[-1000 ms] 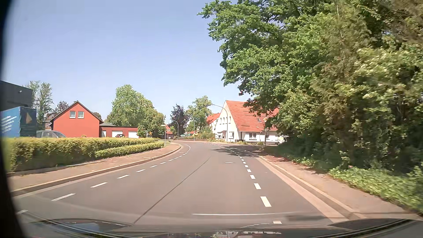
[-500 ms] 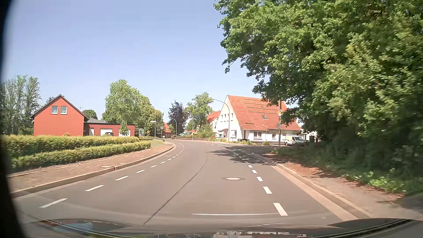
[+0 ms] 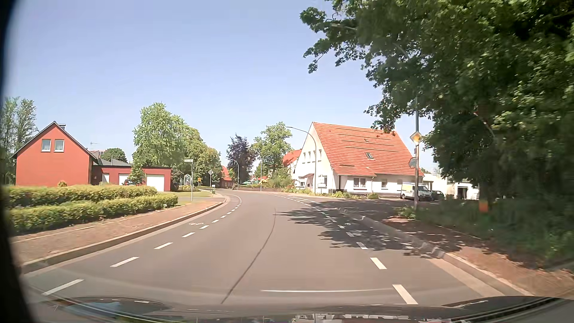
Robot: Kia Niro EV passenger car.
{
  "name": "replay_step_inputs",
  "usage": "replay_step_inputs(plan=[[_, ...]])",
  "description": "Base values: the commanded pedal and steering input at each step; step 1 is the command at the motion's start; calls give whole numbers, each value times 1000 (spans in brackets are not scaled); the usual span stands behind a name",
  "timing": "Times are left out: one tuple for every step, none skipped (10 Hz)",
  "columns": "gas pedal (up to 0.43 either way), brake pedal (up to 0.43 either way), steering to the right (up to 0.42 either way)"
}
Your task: Follow the waypoints while adhering to traffic rules and regulations
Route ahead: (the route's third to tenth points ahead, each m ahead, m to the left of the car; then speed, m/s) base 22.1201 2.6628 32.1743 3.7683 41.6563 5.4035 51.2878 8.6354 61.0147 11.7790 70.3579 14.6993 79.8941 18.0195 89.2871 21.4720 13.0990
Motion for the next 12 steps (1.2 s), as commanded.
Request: replay_step_inputs(plan=[[118,0,-9],[118,0,-13],[118,0,-15],[118,0,-16],[118,0,-17],[130,0,-19],[130,0,-20],[130,0,-23],[138,0,-26],[150,0,-28],[150,0,-28],[150,0,-29]])
